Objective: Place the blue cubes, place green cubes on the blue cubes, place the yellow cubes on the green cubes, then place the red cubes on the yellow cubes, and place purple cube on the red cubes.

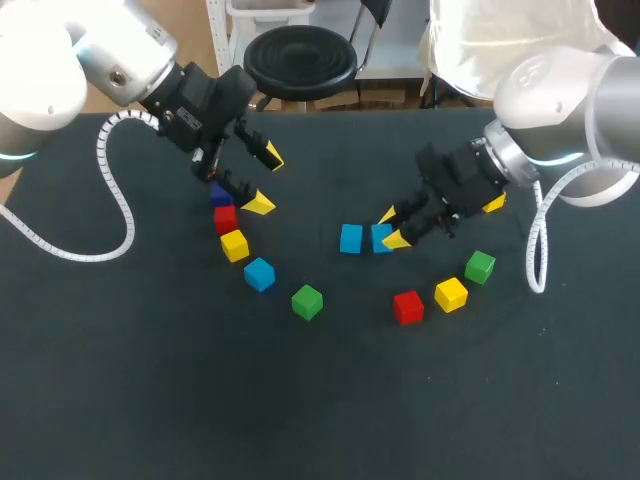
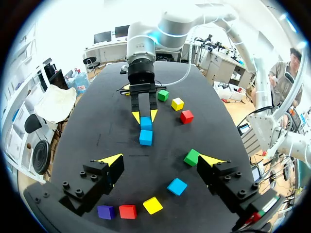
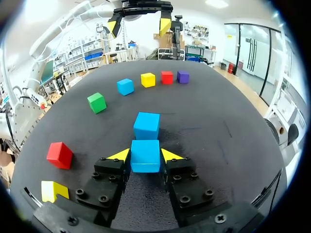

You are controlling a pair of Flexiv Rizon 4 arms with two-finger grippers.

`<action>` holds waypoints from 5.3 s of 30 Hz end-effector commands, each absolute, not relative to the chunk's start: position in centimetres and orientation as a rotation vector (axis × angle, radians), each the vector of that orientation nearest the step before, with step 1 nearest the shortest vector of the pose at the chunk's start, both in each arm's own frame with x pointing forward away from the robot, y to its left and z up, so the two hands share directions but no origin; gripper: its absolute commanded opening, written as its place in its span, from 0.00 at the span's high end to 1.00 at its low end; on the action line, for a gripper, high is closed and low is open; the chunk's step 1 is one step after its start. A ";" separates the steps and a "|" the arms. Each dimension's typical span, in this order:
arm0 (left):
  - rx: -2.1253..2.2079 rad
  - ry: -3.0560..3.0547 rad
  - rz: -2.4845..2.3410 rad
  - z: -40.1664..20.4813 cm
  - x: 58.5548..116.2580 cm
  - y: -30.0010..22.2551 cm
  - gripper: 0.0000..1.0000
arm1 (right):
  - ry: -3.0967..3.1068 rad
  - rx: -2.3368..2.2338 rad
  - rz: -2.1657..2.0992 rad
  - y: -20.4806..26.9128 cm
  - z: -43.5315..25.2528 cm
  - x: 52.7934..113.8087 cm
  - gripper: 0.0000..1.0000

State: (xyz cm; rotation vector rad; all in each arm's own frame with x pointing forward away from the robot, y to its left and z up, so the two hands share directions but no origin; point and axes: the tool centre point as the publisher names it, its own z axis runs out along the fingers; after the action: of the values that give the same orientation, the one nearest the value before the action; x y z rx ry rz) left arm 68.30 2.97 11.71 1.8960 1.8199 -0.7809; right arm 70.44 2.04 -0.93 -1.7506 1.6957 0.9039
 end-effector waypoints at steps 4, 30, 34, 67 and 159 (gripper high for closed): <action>1.899 1.821 -0.781 11.7 68.4 2.9 0.00 | 1.688 -1.750 0.889 2.0 -0.7 70.3 1.00; 1.899 1.821 -0.781 11.7 68.4 2.9 0.00 | 1.703 -1.760 0.913 2.0 -1.0 70.3 0.47; 1.899 1.821 -0.781 11.7 68.4 2.9 0.00 | 1.707 -1.756 0.917 2.0 -0.9 70.2 0.00; 1.899 1.821 -0.781 11.7 68.4 2.9 0.00 | 1.570 -1.867 0.861 -4.9 5.2 67.8 0.00; 1.972 1.844 -0.822 6.5 64.3 -6.8 0.00 | 1.618 -1.858 0.874 -4.5 5.9 69.5 0.00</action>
State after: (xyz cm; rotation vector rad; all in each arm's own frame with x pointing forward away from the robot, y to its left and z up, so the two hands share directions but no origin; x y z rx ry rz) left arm 63.58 -6.23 6.96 1.9616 1.8440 -0.8177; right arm 69.48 -4.51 5.93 -1.8575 1.6168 0.8745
